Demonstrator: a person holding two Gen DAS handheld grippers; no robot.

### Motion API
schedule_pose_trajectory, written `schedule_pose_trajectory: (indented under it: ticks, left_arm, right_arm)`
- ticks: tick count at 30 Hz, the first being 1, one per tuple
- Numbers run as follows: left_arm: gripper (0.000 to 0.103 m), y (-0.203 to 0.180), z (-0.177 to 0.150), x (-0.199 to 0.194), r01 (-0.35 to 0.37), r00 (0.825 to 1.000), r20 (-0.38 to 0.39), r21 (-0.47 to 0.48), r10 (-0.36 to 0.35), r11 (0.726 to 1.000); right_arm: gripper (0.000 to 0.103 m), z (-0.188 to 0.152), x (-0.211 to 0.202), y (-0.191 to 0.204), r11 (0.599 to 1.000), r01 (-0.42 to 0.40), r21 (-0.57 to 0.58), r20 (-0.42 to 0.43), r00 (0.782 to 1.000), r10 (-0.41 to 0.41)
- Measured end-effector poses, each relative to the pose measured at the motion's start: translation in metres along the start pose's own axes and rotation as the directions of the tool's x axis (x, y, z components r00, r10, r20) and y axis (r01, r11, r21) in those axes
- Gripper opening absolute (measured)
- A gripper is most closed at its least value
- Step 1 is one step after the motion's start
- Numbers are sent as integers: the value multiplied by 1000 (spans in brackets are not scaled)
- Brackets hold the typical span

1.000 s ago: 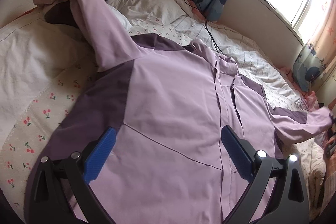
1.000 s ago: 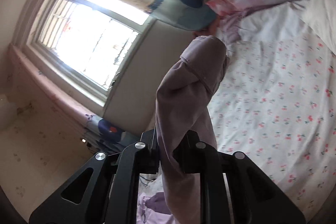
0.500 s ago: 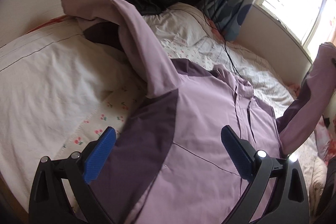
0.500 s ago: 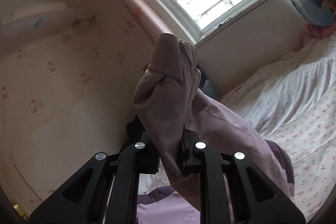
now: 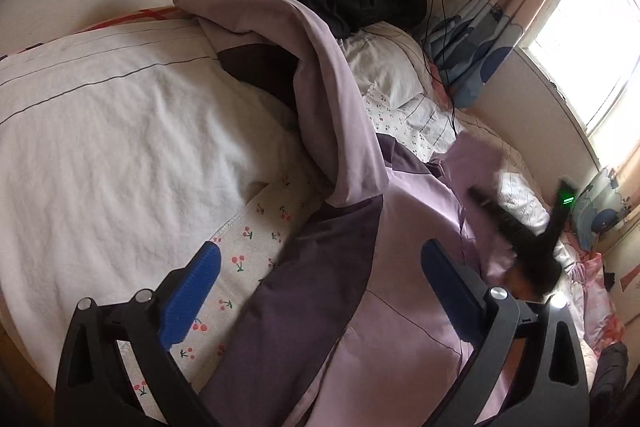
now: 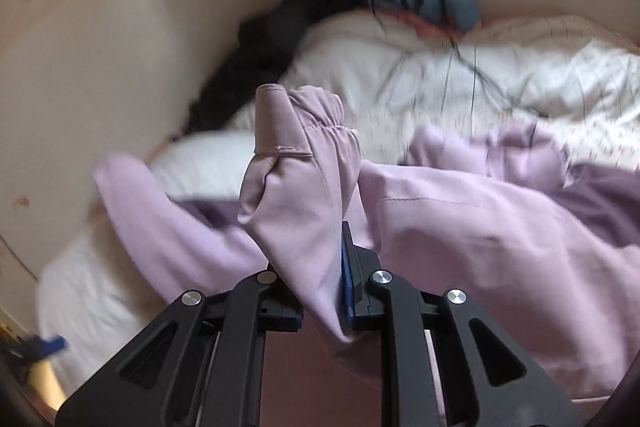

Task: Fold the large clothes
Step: 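Lay the sleeve across the jacket body and open the right tool, then grasp the other sleeve cuff with the left tool and lift it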

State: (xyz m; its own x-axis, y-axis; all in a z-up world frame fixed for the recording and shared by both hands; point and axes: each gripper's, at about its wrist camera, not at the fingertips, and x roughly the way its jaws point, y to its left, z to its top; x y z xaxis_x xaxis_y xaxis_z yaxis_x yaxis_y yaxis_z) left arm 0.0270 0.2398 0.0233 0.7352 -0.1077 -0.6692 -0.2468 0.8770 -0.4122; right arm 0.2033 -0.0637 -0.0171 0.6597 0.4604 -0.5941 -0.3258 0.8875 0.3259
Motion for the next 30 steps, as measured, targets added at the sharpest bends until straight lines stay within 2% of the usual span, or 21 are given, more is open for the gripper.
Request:
schedule_pose_trajectory:
  ticks: [2, 4, 5, 6, 7, 9, 11, 13, 14, 16, 17, 18, 21, 23, 26, 28, 30]
  left_arm:
    - [96, 0, 0, 2, 7, 1000, -9, -1, -7, 1000]
    - [96, 0, 0, 4, 16, 1000, -20, -2, -16, 1000]
    - [96, 0, 0, 6, 20, 999, -25, -5, -20, 1000]
    - [96, 1, -1, 8, 24, 999, -32, -12, -24, 1000]
    - [96, 1, -1, 9, 27, 999, -38, -17, -28, 999]
    - [96, 2, 0, 13, 34, 998, -48, -32, -36, 999]
    - [96, 2, -1, 15, 35, 998, -53, -42, -38, 998]
    - [96, 0, -2, 17, 33, 998, -57, -38, -35, 999]
    - [96, -2, -3, 17, 30, 998, -57, -29, -32, 999]
    - [96, -6, -4, 19, 24, 998, -59, -9, -24, 1000]
    - [96, -7, -4, 20, 23, 998, -61, -2, -23, 1000]
    - [96, -8, -5, 22, 25, 997, -67, 11, -24, 1000]
    - [96, -3, -2, 20, 28, 998, -60, 2, -28, 1000]
    - [96, 6, 4, 13, 53, 998, -35, -29, -54, 998]
    - [96, 30, 16, -3, 99, 995, 35, -109, -95, 989]
    - [96, 50, 31, -9, 134, 990, 74, -173, -123, 976]
    - [96, 72, 57, -7, 141, 988, 99, -240, -120, 960]
  right_arm:
    - [22, -27, 33, 0, 1000, 11, 7, -131, 991, -10]
    - [36, -48, 53, 4, 1000, 4, 9, -210, 978, -2]
    - [39, -54, 55, 5, 1000, -6, 15, -240, 971, 9]
    - [52, -56, 52, 6, 999, -22, 26, -248, 968, 27]
    - [75, -55, 46, 6, 996, -70, 58, -243, 966, 82]
    - [86, -50, 29, 7, 979, -174, 107, -188, 963, 192]
    - [86, -43, 15, 10, 964, -238, 122, -113, 961, 252]
    - [87, -41, 16, 6, 955, -246, 166, -69, 963, 260]
    - [87, -36, 23, 1, 951, -232, 206, -87, 963, 254]
    - [89, -48, 59, -6, 947, -156, 282, -248, 941, 229]
    - [88, -54, 70, -2, 964, -114, 240, -306, 934, 186]
    - [89, -53, 66, 3, 971, -106, 212, -305, 937, 169]
    - [88, -44, 31, 6, 943, -187, 277, -235, 938, 255]
    - [88, -48, -6, 4, 939, -203, 278, -205, 942, 265]
    - [89, -77, -76, 2, 932, -234, 277, -162, 945, 285]
    - [89, -105, -116, -8, 938, -215, 271, -174, 948, 268]
    - [89, -133, -147, -26, 932, -190, 308, -176, 951, 252]
